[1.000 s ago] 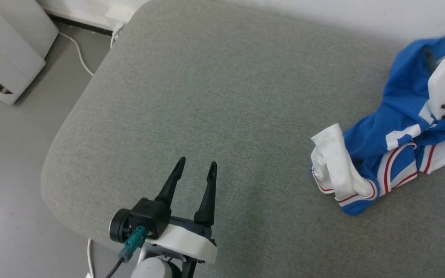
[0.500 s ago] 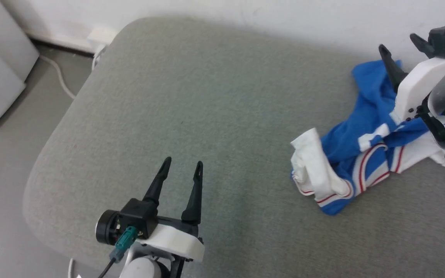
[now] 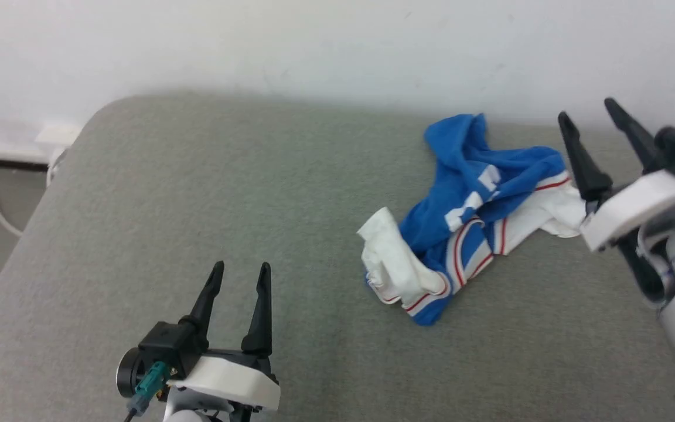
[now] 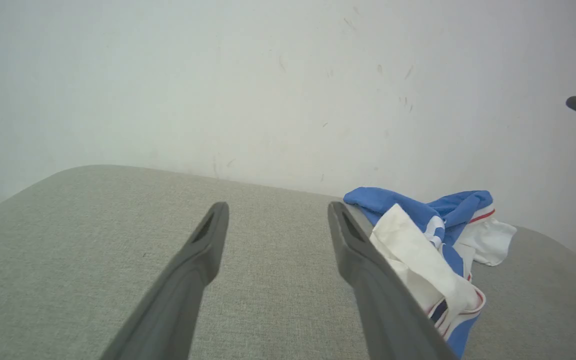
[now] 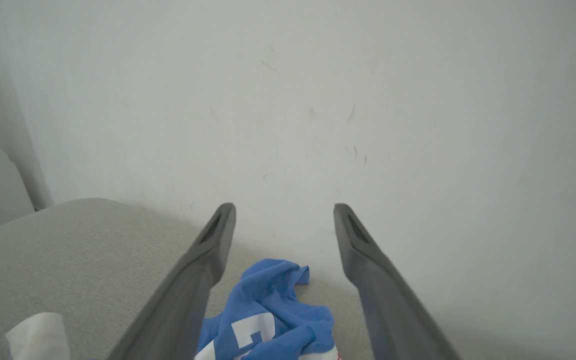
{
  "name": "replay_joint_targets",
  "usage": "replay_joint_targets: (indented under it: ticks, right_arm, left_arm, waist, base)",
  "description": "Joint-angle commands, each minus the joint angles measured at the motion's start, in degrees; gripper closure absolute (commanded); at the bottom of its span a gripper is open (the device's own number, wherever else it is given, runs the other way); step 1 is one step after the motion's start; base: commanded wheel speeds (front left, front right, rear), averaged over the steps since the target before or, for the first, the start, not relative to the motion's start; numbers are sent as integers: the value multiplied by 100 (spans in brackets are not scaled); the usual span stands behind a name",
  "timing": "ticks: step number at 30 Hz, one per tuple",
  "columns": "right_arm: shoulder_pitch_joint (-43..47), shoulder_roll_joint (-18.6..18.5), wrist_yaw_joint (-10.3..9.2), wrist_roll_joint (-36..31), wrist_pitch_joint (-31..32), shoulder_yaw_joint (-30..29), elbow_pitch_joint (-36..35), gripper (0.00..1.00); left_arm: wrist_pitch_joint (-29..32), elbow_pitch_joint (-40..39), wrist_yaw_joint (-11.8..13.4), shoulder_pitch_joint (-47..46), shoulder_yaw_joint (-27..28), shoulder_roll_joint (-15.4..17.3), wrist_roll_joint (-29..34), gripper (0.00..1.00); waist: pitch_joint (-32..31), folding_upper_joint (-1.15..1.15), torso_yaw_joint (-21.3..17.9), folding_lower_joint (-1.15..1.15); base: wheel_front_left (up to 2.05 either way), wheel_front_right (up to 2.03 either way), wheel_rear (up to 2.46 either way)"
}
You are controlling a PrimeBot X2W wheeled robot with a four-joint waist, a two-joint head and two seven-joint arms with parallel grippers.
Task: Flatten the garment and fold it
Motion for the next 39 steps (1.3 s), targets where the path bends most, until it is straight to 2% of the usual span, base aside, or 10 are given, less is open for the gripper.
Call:
replay_joint_targets:
  ticks: [1, 7, 10, 11, 20, 28, 34, 36, 39]
  right_arm:
    - [245, 91, -4, -59, -24, -98, -176, 0]
    - [1873, 654, -4, -455, -26, -1196, -1579, 0]
    - [2628, 1061, -4, -702, -26, -1576, -2091, 0]
    - [3022, 1325, -4, -815, -26, -1748, -2373, 0]
    - [3805, 1804, -4, -1413, -27, -1966, -2874, 0]
    - [3818, 1940, -4, -1513, -27, -2014, -3099, 0]
    - [3748, 1984, -4, -1503, -27, -2050, -3107, 0]
    - [3736, 2000, -4, -1496, -27, -2033, -3074, 0]
    - [3686, 2035, -4, -1466, -27, -2022, -3060, 0]
  left_arm:
    - [-28, 0, -39, 52, 27, -7, -35, 0]
    - [-28, 107, -127, 94, -27, -7, -57, 0]
    - [-28, 295, -189, 77, -95, -7, 14, 0]
    - [-28, 454, -245, 39, -144, -7, 37, 0]
    - [166, 940, -457, -428, -448, 49, 75, 0]
    - [1348, 1074, -565, -1652, -612, 245, -60, 0]
    - [2869, 1539, -283, -2459, -812, 575, 445, 0]
    - [3373, 1687, -371, -2548, -1020, 677, 563, 0]
    - [3916, 1799, -479, -2583, -1118, 664, 384, 0]
  waist:
    - [-275, 0, -396, 1]
    - [-296, 0, -623, 1]
    - [-245, 0, -728, 1]
    - [-213, 0, -798, 1]
    - [-40, 0, -1135, 1]
    - [344, 0, -1486, 1]
    - [608, 0, -1634, 1]
    - [629, 0, -1675, 1]
    - [696, 0, -1710, 1]
  base:
    - [0, 0, 0]
    - [0, 0, 0]
    - [0, 0, 0]
    - [0, 0, 0]
    - [0, 0, 0]
    - [0, 0, 0]
    - [0, 0, 0]
    - [0, 0, 0]
    - [0, 0, 0]
